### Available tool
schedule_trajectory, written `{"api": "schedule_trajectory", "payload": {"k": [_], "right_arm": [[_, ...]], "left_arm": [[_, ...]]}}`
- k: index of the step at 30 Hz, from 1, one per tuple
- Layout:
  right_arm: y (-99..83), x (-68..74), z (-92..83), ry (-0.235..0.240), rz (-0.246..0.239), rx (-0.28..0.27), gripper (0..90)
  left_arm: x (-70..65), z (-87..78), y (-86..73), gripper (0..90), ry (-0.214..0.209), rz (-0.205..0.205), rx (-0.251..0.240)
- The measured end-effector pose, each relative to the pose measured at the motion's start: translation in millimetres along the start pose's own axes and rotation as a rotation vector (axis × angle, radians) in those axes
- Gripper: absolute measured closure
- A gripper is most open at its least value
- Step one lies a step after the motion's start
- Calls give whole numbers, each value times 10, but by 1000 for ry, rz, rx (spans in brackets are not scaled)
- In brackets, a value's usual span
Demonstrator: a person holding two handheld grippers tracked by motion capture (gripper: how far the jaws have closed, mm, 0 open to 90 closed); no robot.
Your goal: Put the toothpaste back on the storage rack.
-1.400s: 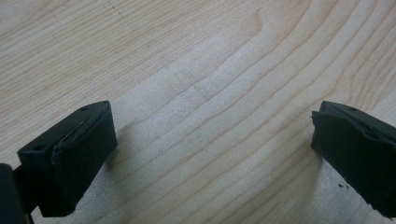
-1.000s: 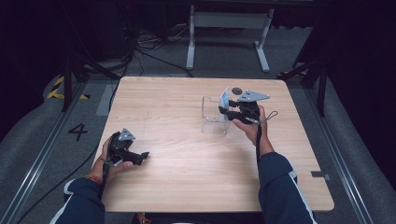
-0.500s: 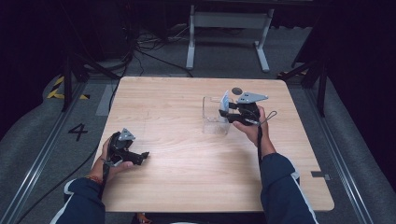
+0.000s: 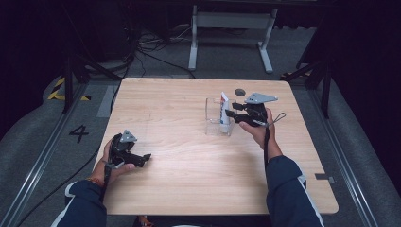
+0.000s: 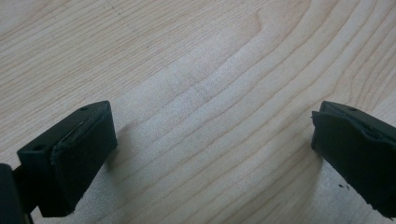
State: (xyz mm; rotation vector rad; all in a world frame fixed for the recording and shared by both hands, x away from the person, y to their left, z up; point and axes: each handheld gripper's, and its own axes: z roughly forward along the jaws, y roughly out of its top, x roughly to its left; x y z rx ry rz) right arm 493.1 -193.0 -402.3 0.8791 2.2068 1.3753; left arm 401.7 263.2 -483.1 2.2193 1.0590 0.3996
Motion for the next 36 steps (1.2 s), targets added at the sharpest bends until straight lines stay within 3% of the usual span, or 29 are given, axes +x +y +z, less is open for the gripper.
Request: {"api": "schedule_trajectory", "payload": {"k": [13, 24, 31, 36], "right_arm": [[18, 28, -78, -19, -24, 27, 499], [35, 65, -204, -32, -41, 62, 369], [39, 113, -275, -39, -79, 114, 256], [40, 184, -340, -57, -129, 151, 230]], "left_arm": [[-3, 0, -1, 4, -1, -4, 0], [-4, -1, -2, 4, 1, -5, 0], [-4, -1, -1, 4, 1, -5, 0], [-6, 0, -1, 4, 1, -7, -1]]}}
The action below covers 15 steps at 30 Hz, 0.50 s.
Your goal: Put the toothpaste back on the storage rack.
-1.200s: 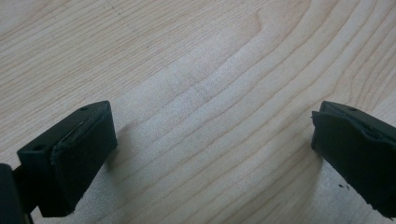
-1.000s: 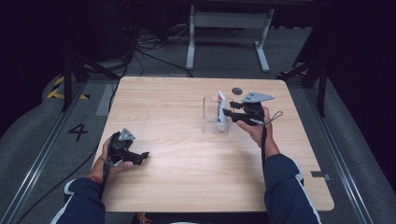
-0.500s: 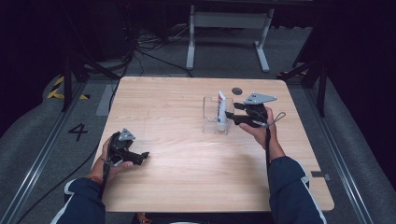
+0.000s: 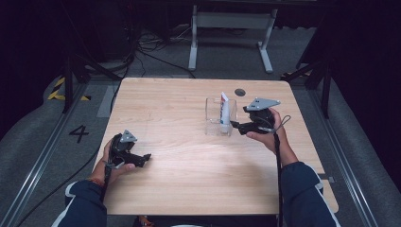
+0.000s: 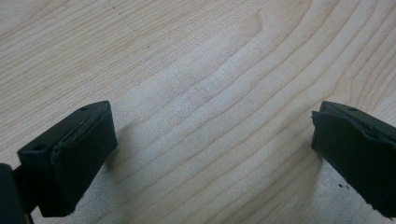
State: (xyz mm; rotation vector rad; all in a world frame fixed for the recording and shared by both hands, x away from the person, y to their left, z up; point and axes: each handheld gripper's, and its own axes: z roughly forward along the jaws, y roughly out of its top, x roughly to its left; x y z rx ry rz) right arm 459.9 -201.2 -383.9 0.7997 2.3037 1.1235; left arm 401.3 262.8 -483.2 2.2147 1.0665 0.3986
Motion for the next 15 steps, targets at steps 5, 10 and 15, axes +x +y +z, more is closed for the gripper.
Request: {"api": "schedule_trajectory", "payload": {"k": [5, 10, 15], "right_arm": [[-20, 49, -65, -20, -16, 27, 209], [-75, 88, -126, -38, -41, 58, 207], [-145, 115, -200, -47, -52, 70, 209]], "left_arm": [[0, 0, 0, 4, 0, 1, 0], [0, 0, 0, 4, 0, 0, 0], [0, 0, 0, 4, 0, 1, 0]]}}
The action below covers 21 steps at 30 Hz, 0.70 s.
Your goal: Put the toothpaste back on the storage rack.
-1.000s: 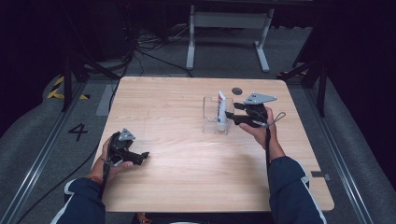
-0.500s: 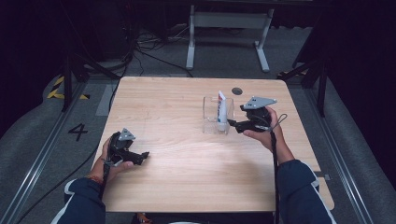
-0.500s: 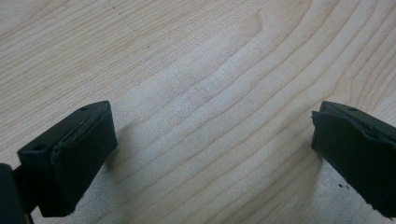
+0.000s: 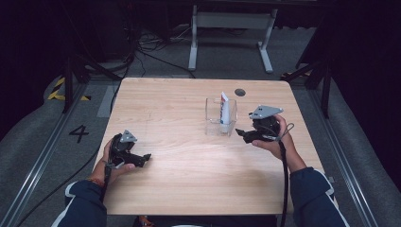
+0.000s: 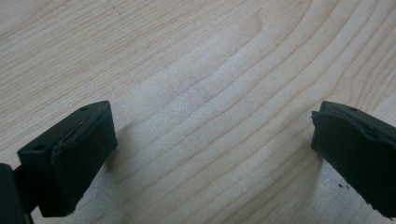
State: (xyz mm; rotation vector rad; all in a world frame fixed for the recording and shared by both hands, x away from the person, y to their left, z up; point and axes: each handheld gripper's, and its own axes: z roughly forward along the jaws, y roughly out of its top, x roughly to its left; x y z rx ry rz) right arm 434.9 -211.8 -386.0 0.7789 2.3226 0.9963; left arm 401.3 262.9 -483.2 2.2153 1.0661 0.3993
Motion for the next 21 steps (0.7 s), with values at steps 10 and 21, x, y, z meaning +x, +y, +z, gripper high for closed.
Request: {"api": "schedule_trajectory", "payload": {"k": [10, 21], "right_arm": [[-207, 64, -103, -5, -32, 56, 214], [-549, 108, -268, -26, -18, 68, 226]], "left_arm": [[2, 0, 1, 4, 0, 1, 1], [1, 0, 0, 4, 0, 0, 0]]}}
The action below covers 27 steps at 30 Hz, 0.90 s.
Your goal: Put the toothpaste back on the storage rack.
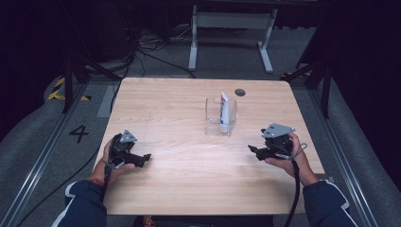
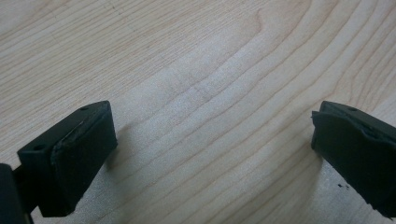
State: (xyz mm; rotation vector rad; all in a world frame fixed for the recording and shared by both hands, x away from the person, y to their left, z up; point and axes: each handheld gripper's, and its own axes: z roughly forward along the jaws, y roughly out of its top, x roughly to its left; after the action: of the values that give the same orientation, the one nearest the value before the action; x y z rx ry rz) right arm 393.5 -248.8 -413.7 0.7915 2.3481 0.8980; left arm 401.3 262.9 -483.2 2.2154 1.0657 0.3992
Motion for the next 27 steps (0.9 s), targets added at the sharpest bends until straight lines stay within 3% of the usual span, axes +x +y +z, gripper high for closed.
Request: {"api": "schedule_trajectory", "payload": {"k": [8, 17, 27], "right_arm": [[-321, -18, -114, -7, 22, -1, 222], [-754, -84, -221, 9, 103, 20, 214], [-1274, -124, -382, 9, 251, 5, 215]], "left_arm": [[-1, 0, 0, 4, 1, 0, 0], [-3, 0, -1, 4, -1, -5, 1], [-3, 0, -1, 4, -1, -5, 1]]}}
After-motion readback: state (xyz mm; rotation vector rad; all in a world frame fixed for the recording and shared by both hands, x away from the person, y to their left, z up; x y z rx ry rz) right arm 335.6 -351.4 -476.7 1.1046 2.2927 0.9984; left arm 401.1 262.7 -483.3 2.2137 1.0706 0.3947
